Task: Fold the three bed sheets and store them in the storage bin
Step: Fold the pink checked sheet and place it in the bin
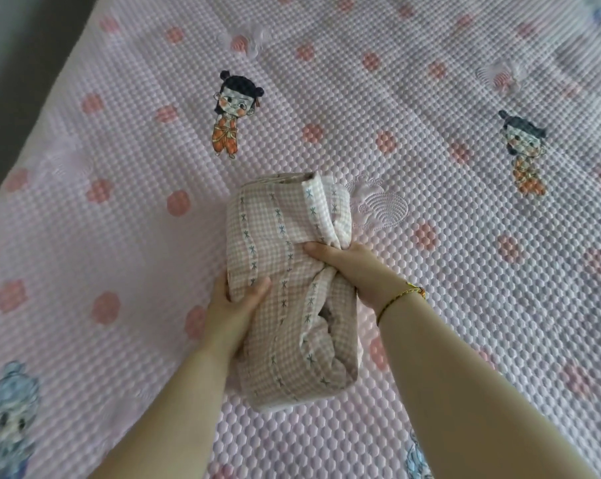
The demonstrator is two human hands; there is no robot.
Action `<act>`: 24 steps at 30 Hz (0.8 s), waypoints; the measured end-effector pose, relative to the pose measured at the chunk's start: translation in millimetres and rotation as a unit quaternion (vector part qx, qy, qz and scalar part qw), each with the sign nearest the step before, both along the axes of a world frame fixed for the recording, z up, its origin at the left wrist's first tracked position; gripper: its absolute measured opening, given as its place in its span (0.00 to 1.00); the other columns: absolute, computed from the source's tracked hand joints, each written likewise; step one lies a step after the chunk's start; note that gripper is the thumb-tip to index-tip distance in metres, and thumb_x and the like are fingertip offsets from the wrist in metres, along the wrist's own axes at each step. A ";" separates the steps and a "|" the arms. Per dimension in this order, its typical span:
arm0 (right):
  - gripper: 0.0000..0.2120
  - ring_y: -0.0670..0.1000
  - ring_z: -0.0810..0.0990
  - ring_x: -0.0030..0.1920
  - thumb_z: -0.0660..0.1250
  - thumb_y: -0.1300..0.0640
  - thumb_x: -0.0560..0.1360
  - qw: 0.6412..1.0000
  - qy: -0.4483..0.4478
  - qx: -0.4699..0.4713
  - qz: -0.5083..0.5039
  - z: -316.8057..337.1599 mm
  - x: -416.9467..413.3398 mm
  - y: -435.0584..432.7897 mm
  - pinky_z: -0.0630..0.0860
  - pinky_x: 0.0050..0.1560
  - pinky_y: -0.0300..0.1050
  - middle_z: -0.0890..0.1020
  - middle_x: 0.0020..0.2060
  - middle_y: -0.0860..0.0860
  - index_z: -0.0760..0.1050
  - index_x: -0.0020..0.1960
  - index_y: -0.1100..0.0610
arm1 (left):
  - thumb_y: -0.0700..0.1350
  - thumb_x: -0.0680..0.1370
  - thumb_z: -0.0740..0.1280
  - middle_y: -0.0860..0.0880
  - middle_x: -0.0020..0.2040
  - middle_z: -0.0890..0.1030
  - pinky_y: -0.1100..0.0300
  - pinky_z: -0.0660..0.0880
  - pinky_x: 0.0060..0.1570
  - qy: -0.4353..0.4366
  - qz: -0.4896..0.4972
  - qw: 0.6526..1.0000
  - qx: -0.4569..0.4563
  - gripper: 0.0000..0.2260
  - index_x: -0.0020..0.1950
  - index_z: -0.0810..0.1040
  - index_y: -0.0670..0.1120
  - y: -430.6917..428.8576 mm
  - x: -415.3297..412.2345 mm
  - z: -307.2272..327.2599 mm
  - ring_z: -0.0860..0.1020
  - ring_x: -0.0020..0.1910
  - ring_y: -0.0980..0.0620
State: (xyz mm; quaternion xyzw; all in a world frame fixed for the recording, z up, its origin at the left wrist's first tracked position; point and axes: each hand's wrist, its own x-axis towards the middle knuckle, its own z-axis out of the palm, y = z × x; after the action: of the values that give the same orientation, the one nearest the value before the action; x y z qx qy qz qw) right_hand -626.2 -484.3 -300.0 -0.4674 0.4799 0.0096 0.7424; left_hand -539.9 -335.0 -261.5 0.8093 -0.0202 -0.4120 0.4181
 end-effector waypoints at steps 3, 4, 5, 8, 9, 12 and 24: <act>0.27 0.54 0.80 0.52 0.74 0.46 0.60 0.997 0.032 0.066 0.024 12.1 -14.2 7.6 0.76 0.57 0.48 0.81 0.53 0.55 0.75 0.53 0.60 | 0.47 0.74 0.68 0.47 0.59 0.76 0.68 0.67 0.42 0.034 0.000 0.999 -0.036 0.23 0.68 0.68 0.48 2.9 4.6 2.0 0.72 0.46 0.56; 0.29 0.54 0.81 0.52 0.73 0.46 0.59 0.997 0.030 0.075 0.004 13.2 -22.3 15.6 0.77 0.56 0.47 0.81 0.53 0.56 0.75 0.54 0.61 | 0.46 0.74 0.69 0.50 0.54 0.76 0.66 0.67 0.40 0.029 -0.016 0.999 -0.039 0.22 0.67 0.69 0.48 5.2 4.7 2.6 0.73 0.44 0.56; 0.29 0.54 0.81 0.50 0.73 0.48 0.60 0.996 0.018 0.089 -0.027 12.6 -29.5 24.8 0.79 0.52 0.45 0.82 0.52 0.56 0.74 0.56 0.62 | 0.46 0.73 0.69 0.53 0.50 0.75 0.66 0.67 0.38 0.023 -0.031 0.999 -0.038 0.22 0.66 0.69 0.49 7.8 4.4 3.5 0.74 0.44 0.56; 0.29 0.54 0.82 0.49 0.75 0.49 0.63 0.983 -0.041 0.130 -0.126 23.2 -54.4 58.9 0.81 0.45 0.44 0.83 0.50 0.55 0.73 0.58 0.60 | 0.44 0.70 0.73 0.59 0.42 0.74 0.69 0.67 0.37 0.021 -0.087 0.994 -0.055 0.25 0.65 0.69 0.50 16.6 2.7 11.1 0.73 0.41 0.62; 0.33 0.55 0.82 0.50 0.76 0.46 0.58 0.978 -0.054 0.134 -0.148 27.5 -61.3 68.5 0.80 0.47 0.46 0.83 0.51 0.56 0.73 0.59 0.60 | 0.44 0.69 0.75 0.61 0.42 0.74 0.67 0.69 0.40 0.021 -0.110 0.992 -0.061 0.28 0.65 0.68 0.50 18.0 1.9 15.8 0.73 0.41 0.62; 0.34 0.56 0.82 0.50 0.75 0.44 0.55 0.961 -0.086 0.121 -0.233 59.3 -83.7 99.3 0.80 0.47 0.48 0.82 0.52 0.58 0.75 0.56 0.59 | 0.46 0.70 0.73 0.61 0.45 0.75 0.54 0.70 0.59 0.007 -0.219 0.973 -0.072 0.28 0.68 0.66 0.50 17.3 -3.5 41.9 0.76 0.49 0.55; 0.46 0.57 0.83 0.48 0.80 0.44 0.46 0.706 -0.158 -0.025 -0.690 162.6 -239.1 238.7 0.80 0.36 0.47 0.83 0.52 0.56 0.72 0.61 0.53 | 0.71 0.45 0.74 0.56 0.58 0.75 0.64 0.73 0.48 0.116 -0.639 0.754 -0.095 0.51 0.63 0.68 0.51 33.9 -142.0 148.1 0.77 0.52 0.57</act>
State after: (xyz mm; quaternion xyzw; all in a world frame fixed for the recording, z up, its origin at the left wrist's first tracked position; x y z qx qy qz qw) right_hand -865.3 -245.6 -137.4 -0.0188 0.5446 -0.5914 0.5944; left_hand -681.9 -301.1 -113.4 0.5099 -0.5231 -0.6702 0.1311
